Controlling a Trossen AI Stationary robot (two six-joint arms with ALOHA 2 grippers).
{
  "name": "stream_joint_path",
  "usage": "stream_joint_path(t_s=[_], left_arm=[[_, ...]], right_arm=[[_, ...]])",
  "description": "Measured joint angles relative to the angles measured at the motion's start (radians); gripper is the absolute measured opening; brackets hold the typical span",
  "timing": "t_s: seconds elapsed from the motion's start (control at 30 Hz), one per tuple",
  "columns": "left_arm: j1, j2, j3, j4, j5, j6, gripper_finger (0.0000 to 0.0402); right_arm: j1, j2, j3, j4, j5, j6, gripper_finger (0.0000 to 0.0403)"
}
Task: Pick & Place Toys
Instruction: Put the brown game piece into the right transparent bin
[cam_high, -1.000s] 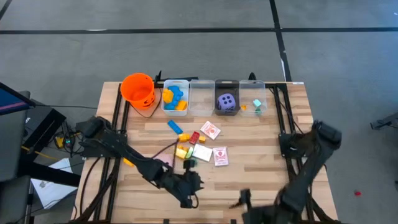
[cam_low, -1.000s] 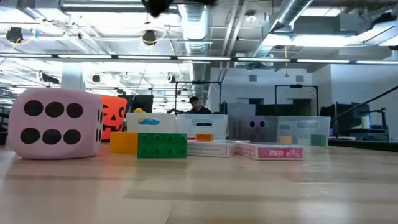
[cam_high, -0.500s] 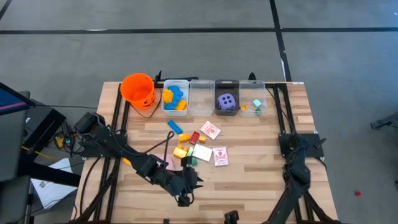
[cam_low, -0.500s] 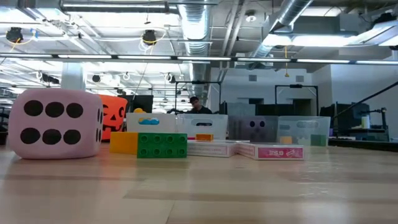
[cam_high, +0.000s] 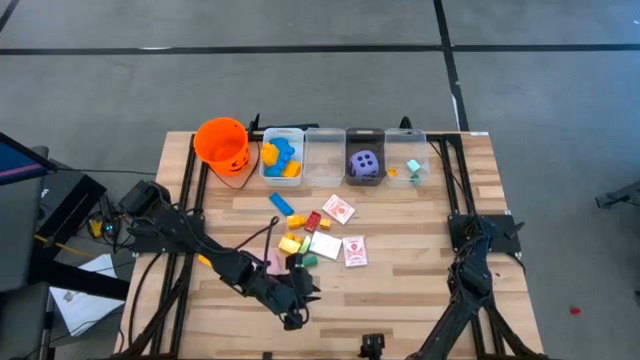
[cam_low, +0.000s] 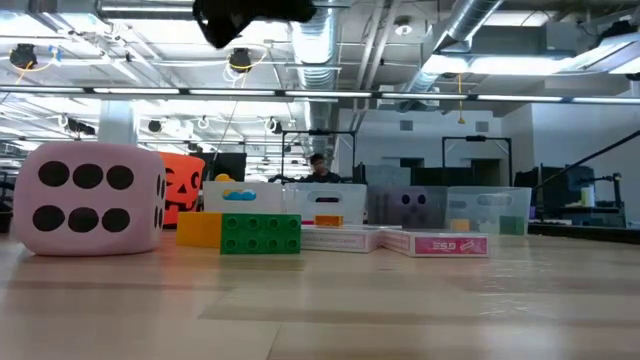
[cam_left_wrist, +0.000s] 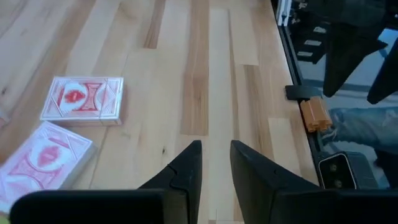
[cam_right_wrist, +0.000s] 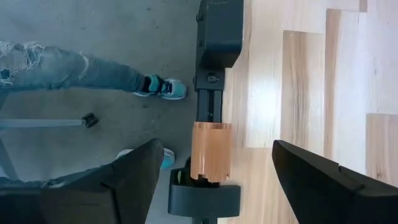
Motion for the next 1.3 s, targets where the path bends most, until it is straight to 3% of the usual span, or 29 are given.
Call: stream_joint_path(t_s=[0.3, 1.3], left_arm=[[0.000, 0.000, -0.090, 0.057, 0.000, -0.068, 0.0076], [-0.001, 0.000, -0.090, 0.084, 0.000, -0.085, 0.0076]], right_arm=[[-0.005, 0.000, 0.000, 0.000, -0.025, 0.024, 0.0300], [-0.012, 0.000, -0.029, 0.018, -0.029, 0.052, 0.0300]])
